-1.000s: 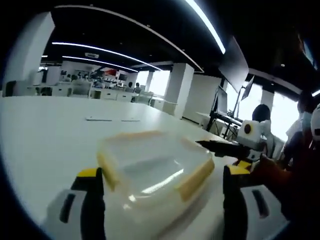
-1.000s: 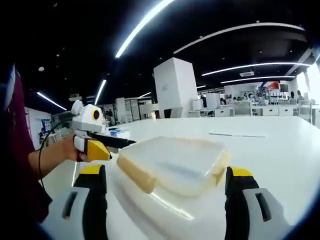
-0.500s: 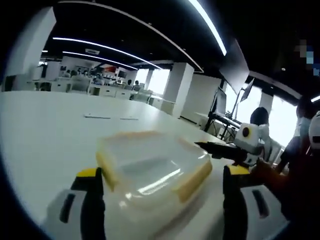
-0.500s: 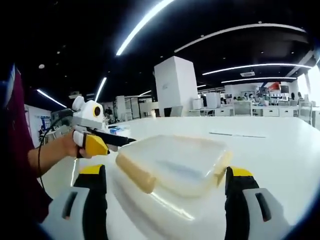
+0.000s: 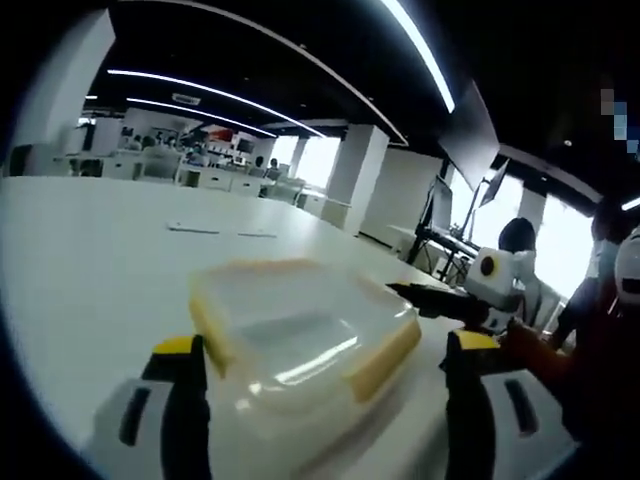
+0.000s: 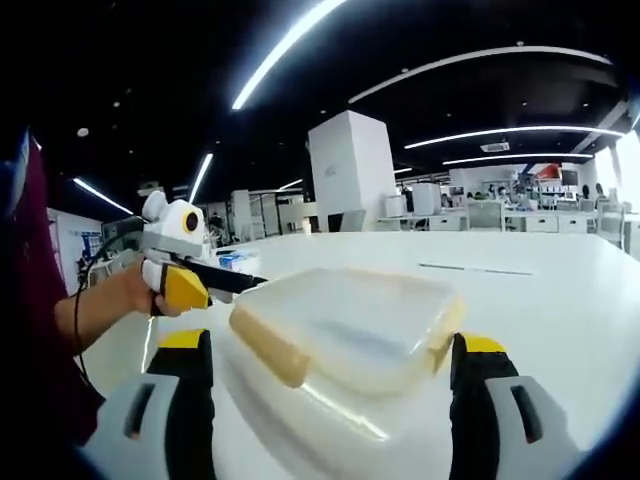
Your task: Snap each plastic latch of the storage box into its locked position after aligning the lid with the box until every specified latch is closed and the lid sits flush.
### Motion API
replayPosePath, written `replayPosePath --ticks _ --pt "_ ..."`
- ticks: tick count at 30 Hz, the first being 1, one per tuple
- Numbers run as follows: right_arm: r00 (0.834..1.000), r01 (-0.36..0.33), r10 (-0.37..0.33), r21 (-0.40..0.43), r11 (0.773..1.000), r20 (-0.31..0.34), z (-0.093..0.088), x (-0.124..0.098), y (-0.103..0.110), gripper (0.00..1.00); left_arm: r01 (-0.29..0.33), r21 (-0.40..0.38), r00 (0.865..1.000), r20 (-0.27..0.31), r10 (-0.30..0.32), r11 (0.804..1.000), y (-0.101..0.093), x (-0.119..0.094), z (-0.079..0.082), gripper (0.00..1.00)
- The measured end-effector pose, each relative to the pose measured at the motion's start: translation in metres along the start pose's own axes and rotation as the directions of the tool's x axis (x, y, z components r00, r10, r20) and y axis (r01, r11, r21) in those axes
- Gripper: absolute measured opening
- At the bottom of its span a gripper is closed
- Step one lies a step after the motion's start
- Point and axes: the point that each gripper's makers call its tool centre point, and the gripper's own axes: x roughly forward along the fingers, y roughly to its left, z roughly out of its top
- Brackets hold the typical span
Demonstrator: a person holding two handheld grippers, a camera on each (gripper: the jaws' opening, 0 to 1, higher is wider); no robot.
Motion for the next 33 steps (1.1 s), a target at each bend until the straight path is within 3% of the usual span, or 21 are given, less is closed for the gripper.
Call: replayPosePath --ticks 9,13,17,18,19,20,22,24,29,33 --pt "1.0 -0.006 0.006 -0.007 1.0 -0.012 0.0 0.0 0.002 1.0 0.004 -0.001 1.0 -0.007 -0.004 1.0 0.0 0.001 0.0 1.0" --pt "1.0 -0.01 0.01 -0.006 1.0 -0.015 0.0 -0.001 0.002 1.0 0.001 0.036 0.999 -0.042 0.0 0.999 -0.001 0.002 -0.003 1.0" --pt "1.0 -0.011 0.011 0.0 1.0 -0.013 0.0 -0.001 0.003 1.0 0.008 0.023 0.999 -0.054 -0.007 1.0 0.0 0.003 -0.003 0.99" --pt "1.0 -0.013 0.013 0.005 1.0 -0.011 0.001 -0.002 0.003 1.0 0.045 -0.013 0.994 -0.103 -0.046 0.999 -0.004 0.011 -0.015 0.99" --pt "1.0 -0.018 0.018 0.007 1.0 -0.017 0.001 -0.002 0.004 1.0 0.024 0.103 0.994 -0.11 -0.012 0.994 0.007 0.02 -0.014 0.99" --pt "1.0 -0.017 0.016 -0.025 1.0 -0.025 -0.001 -0.002 0.002 1.0 -0.005 0.069 0.993 -0.117 0.013 0.998 0.006 0.017 -0.011 0.98" --pt "1.0 -0.014 0.013 -0.014 1.0 -0.025 -0.001 -0.001 0.003 1.0 0.0 0.052 0.993 -0.121 0.006 0.999 0.006 0.01 -0.01 0.97" --pt "1.0 -0.011 0.011 -0.006 1.0 -0.021 0.001 -0.002 0.001 1.0 0.016 0.012 0.996 -0.089 -0.015 1.0 0.003 0.008 -0.008 0.99" --pt "0.999 -0.02 0.02 -0.003 1.0 -0.028 0.0 -0.002 0.001 1.0 0.017 0.043 0.993 -0.116 -0.012 0.999 0.0 0.009 -0.014 1.0" --pt "1.0 -0.015 0.014 -0.012 1.0 -0.022 -0.001 -0.002 0.002 1.0 0.029 0.021 0.993 -0.116 -0.026 0.999 -0.001 0.007 -0.014 1.0"
